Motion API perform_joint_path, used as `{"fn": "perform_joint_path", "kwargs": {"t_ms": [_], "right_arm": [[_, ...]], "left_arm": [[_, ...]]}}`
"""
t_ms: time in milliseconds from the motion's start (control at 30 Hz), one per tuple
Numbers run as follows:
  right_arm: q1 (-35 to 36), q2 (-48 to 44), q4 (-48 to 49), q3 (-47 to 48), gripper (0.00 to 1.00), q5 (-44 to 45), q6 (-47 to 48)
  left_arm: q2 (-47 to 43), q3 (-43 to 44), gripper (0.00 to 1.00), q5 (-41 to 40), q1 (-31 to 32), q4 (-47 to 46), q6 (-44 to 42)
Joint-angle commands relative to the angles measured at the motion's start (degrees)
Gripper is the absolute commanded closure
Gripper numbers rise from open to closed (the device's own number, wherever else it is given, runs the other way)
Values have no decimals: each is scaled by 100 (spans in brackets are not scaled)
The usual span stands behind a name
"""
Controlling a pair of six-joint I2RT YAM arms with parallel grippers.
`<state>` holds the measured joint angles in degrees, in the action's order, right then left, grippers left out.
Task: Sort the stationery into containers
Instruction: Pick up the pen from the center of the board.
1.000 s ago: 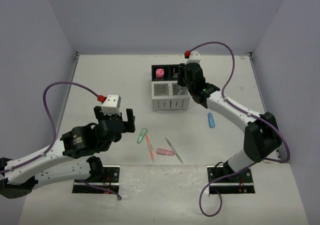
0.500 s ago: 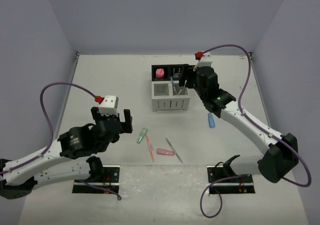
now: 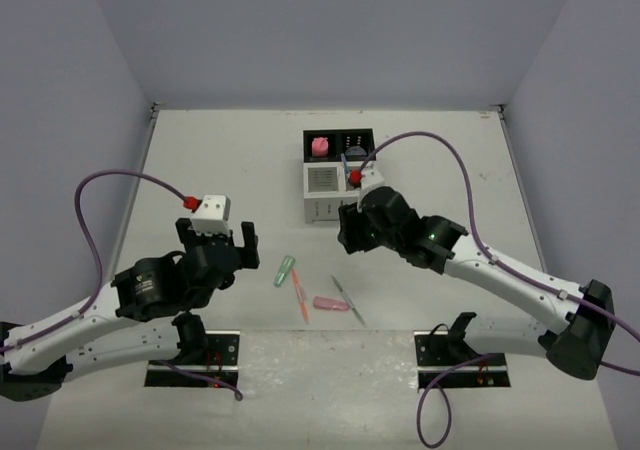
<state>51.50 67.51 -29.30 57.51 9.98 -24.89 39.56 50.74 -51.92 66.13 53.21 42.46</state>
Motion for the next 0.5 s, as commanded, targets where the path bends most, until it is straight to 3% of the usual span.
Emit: {"fn": "perform_joint_path", "kwargs": {"t_ms": [0,267,467], "right_arm": [[415,-99,-902,-626,47,-82,-984],[1050,875,-869,-764,59,-218,-1193],[1138,1592,-623,-565,65,-290,-1094]], "left_arm": [[251,-39,0,-178,-12,-188,17],[394,-22,0,-158,-47,-172,41],[411,-51,0,-104,-47,-240,-39]]}}
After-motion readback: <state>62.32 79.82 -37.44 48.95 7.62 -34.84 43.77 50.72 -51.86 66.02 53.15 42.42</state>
